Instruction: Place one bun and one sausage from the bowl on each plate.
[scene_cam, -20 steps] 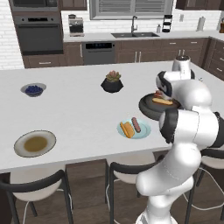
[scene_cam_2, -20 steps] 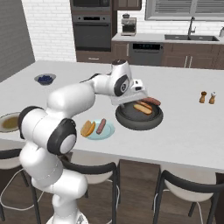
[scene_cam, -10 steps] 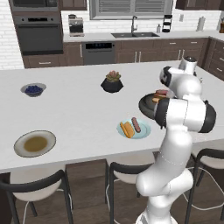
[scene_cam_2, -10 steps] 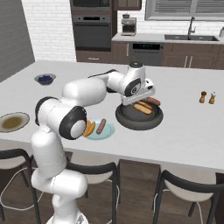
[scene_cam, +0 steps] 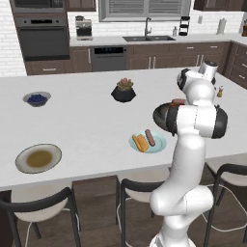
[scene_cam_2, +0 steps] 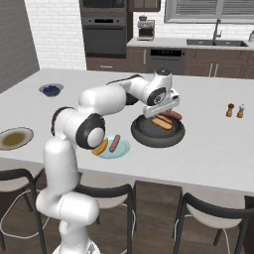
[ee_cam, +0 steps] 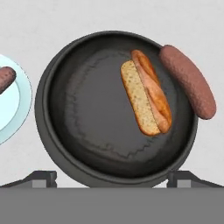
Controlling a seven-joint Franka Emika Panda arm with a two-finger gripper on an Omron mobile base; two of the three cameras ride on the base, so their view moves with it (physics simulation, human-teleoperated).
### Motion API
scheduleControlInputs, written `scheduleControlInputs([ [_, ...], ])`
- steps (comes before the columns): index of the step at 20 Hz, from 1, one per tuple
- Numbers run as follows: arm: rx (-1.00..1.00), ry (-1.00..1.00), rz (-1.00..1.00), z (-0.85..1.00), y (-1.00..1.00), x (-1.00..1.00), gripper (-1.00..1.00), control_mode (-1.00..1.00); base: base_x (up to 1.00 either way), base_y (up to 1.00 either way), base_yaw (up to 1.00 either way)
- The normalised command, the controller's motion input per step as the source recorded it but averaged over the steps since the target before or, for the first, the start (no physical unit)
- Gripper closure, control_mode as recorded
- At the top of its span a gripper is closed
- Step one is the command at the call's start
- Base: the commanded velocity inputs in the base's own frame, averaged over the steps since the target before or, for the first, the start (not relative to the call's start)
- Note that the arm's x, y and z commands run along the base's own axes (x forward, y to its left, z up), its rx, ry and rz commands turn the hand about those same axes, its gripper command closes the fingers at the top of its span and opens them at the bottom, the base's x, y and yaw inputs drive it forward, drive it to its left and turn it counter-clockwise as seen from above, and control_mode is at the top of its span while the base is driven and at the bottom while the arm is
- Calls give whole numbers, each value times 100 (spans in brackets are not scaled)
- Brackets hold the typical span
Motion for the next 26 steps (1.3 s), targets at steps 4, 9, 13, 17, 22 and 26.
scheduleControlInputs([
  [4,0,0,0,-21,0,28,-100,-100,0,0,0],
  [9,-3,0,0,-12,0,48,-100,-100,0,0,0],
  [13,-1,6,0,-23,0,61,-100,-100,0,0,0],
  [17,0,11,0,-25,0,55,-100,-100,0,0,0],
  [22,0,12,0,-17,0,33,-100,-100,0,0,0],
  [26,0,8,0,-31,0,22,-100,-100,0,0,0],
])
